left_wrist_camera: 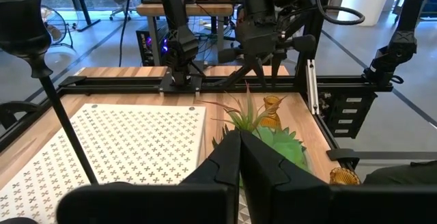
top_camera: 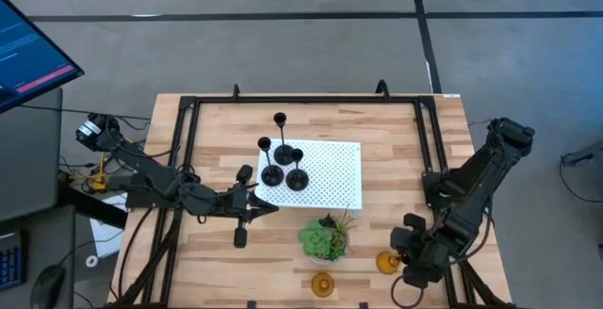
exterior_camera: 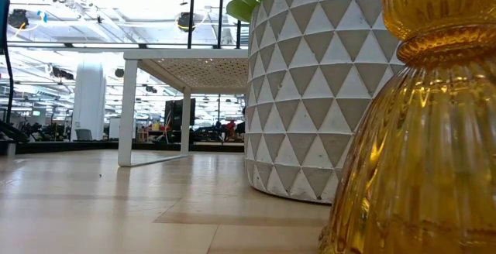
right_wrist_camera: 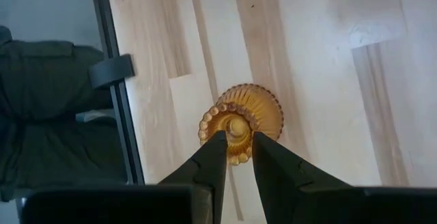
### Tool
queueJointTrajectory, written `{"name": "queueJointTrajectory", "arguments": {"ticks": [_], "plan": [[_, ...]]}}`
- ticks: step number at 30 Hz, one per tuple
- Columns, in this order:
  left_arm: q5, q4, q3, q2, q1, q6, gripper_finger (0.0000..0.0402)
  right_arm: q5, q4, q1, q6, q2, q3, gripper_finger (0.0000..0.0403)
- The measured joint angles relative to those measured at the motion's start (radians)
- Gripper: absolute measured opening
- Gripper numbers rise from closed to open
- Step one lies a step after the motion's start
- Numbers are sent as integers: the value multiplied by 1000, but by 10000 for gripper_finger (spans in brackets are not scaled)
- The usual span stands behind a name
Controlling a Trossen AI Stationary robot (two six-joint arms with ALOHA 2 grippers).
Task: Pick & Place candle stick holders
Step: Put the top orange transparent candle holder on the shelf
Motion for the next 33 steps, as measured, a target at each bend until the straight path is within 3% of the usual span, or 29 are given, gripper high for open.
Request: {"name": "queueJointTrajectory", "arguments": {"ticks": [7,19,27,33], "plan": [[0,0,0,0,0,0,8,17,24,12,70,0,-68,63],[0,0,0,0,0,0,8,10,56,12,79,0,-71,63],[0,-2,0,0,0,0,10,-1,260,12,117,-1,-187,63],[0,-6,0,0,0,0,10,0,280,11,122,-3,-201,55]]}}
